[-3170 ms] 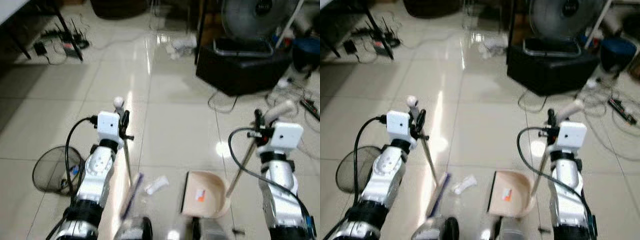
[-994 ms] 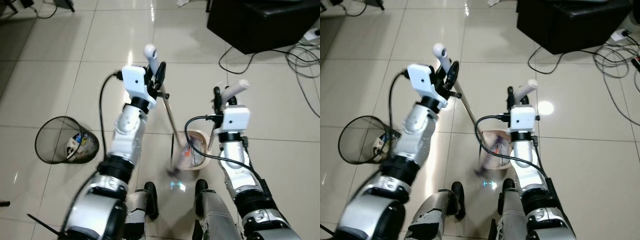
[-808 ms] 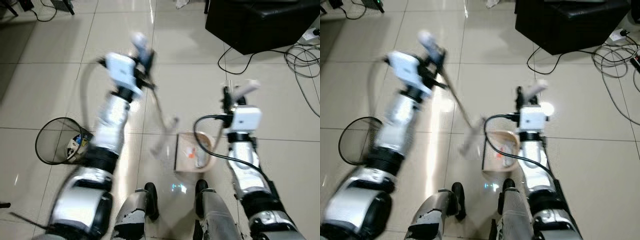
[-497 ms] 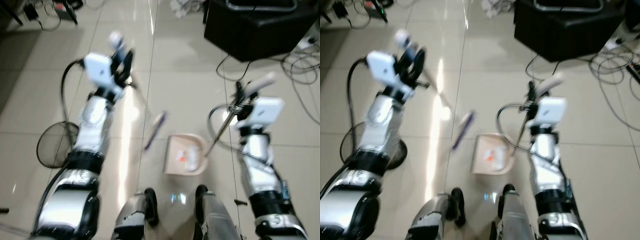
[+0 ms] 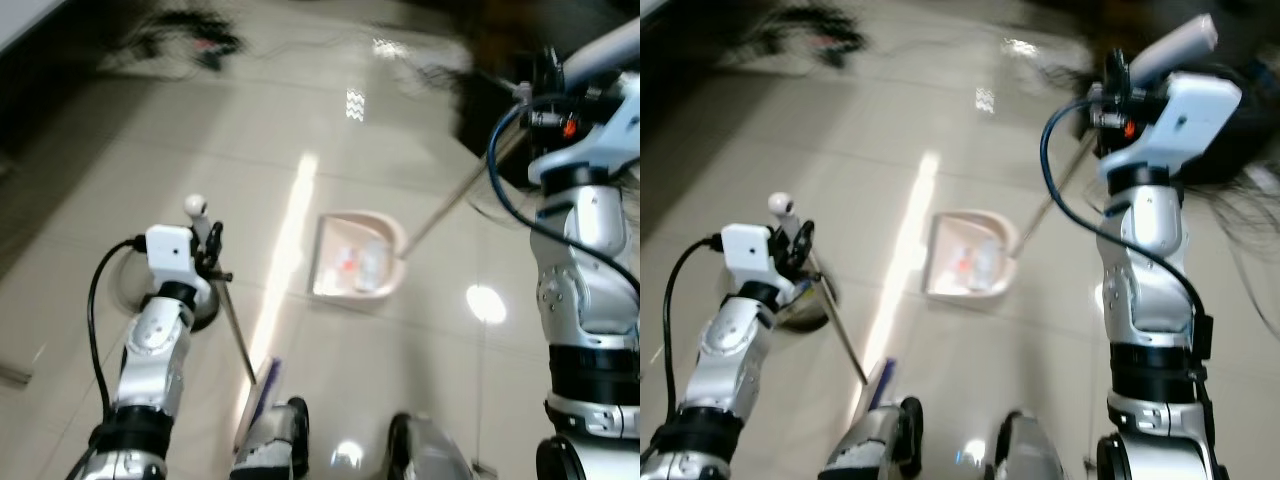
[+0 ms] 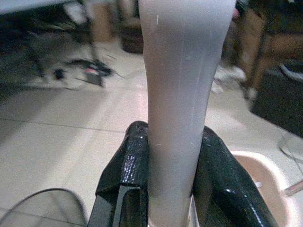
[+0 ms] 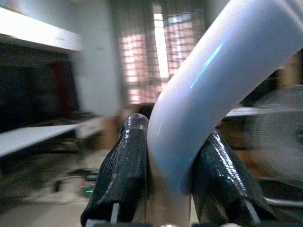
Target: Sweep floor
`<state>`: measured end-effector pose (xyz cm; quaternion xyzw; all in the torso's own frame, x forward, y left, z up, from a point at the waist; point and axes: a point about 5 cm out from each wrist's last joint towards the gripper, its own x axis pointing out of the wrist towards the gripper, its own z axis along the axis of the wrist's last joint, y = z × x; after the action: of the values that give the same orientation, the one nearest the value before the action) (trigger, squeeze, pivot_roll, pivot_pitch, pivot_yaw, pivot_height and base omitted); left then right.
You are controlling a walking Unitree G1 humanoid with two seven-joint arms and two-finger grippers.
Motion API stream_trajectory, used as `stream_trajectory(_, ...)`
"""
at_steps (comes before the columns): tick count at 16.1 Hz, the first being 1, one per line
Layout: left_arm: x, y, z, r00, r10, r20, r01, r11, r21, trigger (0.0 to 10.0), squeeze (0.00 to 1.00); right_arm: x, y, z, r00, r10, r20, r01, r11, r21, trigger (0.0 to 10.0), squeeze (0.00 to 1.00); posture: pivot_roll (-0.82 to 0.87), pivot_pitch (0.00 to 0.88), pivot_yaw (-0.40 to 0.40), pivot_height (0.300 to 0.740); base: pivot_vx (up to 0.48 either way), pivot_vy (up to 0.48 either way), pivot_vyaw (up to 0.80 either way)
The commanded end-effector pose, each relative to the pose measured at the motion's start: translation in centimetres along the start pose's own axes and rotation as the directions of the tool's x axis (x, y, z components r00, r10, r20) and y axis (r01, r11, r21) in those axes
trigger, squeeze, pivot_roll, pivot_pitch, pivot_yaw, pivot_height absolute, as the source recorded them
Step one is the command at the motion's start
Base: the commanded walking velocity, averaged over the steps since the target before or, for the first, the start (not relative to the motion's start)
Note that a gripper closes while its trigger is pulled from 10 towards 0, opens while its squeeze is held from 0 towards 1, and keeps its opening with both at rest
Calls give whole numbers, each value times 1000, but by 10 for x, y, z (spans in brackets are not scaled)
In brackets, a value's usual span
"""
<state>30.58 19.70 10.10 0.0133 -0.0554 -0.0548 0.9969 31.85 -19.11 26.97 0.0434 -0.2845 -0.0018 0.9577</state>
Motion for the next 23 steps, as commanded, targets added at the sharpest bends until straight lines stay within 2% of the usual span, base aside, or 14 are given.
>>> stream_trajectory(1,1,5,12,999,18,48,-19,1000,22,10000,0,4,6,12,999,13,38,-15,999,42,10000,0,-41,60,75,740,0,0,800)
stream_trajectory(3,-3,2,19,998,22,62,-22,1000,13,10000,0,12,7,24,999,-8,45,4,996,85,10000,0,-34,50,69,740,0,0,800)
stream_trajectory(5,-11,-5,16,997,-68,43,64,994,85,10000,0,16,6,29,998,-33,50,28,996,89,10000,0,-39,49,78,740,0,0,800)
stream_trajectory(9,-14,-7,22,997,-60,52,55,995,87,10000,0,20,2,35,995,-80,66,72,992,108,10000,0,-30,50,89,740,0,0,800)
stream_trajectory(12,-11,-11,21,998,-50,45,45,995,92,10000,0,23,-1,37,993,-95,76,88,992,88,10000,0,-38,50,78,740,180,0,800)
stream_trajectory(16,-11,-14,16,1000,-18,25,16,997,80,10000,0,23,-5,37,989,-115,88,110,992,53,10000,0,-48,45,55,740,308,0,0)
stream_trajectory(19,-11,-17,17,999,-20,33,18,997,76,10000,0,23,-5,36,989,-117,88,112,992,56,10000,0,-41,43,40,740,330,0,0)
stream_trajectory(23,-14,-13,18,999,8,35,-11,997,82,10000,0,24,-2,29,992,-114,60,110,991,73,10000,0,-28,35,25,740,367,0,0)
